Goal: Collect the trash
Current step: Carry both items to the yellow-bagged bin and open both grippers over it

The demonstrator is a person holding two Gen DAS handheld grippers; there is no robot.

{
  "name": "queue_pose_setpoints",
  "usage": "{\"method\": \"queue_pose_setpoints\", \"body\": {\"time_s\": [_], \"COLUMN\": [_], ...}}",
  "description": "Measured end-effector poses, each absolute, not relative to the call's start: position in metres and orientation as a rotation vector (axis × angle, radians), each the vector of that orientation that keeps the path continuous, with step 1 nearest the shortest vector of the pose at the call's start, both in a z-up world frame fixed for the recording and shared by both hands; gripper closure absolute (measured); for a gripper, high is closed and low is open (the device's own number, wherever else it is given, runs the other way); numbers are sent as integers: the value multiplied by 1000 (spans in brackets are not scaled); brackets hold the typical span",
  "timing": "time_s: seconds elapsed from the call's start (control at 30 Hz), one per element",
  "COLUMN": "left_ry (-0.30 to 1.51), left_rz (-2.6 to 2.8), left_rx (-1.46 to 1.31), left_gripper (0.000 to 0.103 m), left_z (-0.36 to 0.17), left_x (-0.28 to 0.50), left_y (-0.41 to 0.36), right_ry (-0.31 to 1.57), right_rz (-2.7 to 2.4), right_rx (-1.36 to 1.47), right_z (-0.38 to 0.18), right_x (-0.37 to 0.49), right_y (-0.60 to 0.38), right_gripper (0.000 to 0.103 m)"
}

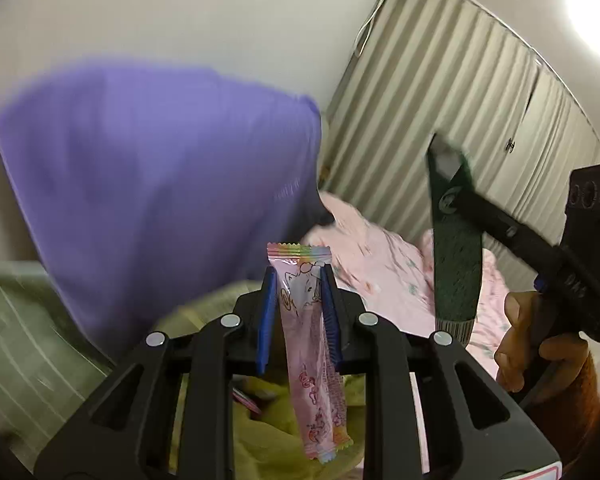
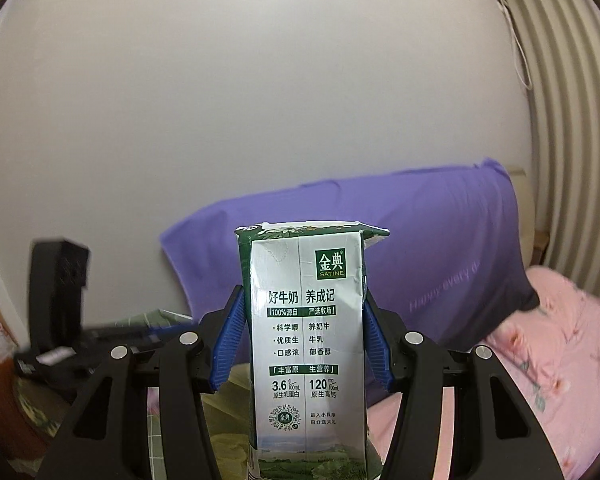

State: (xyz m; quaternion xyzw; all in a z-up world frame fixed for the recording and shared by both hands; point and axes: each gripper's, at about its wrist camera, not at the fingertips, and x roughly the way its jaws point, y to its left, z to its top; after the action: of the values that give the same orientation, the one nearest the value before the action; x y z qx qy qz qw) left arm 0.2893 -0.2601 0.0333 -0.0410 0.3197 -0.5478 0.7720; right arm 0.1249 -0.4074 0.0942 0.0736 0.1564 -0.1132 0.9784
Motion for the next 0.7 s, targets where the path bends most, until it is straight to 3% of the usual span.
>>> {"method": "queue_pose_setpoints", "body": {"time_s": [0.13, 0.2, 0.27, 0.33, 0.57, 0.7], "left_ry": [798, 836, 864, 869, 780, 732], "left_rz": [-1193, -1185, -1173, -1154, -1000, -929], "left_rx": [-82, -78, -104, -146, -135, -119], "left_gripper": [80, 73, 54, 49, 43, 39], "left_z": [-4, -14, -20, -18, -3, 0], "left_x": [299, 301, 308, 316, 323, 317], "left_y": [-280, -289, -285, -274, -224, -200], "right_ry": [331, 337, 347, 356, 408, 476], "right_rz": [-241, -239, -228, -218, -134, -146], "right_rx": [193, 210, 226, 240, 295, 280], "right_z": [76, 70, 62, 55, 24, 4], "right_x": [128, 131, 138, 145, 171, 181], "right_y": [-421, -422, -423, -425, -413, -403], "right_gripper": [51, 51, 51, 51, 50, 44]}}
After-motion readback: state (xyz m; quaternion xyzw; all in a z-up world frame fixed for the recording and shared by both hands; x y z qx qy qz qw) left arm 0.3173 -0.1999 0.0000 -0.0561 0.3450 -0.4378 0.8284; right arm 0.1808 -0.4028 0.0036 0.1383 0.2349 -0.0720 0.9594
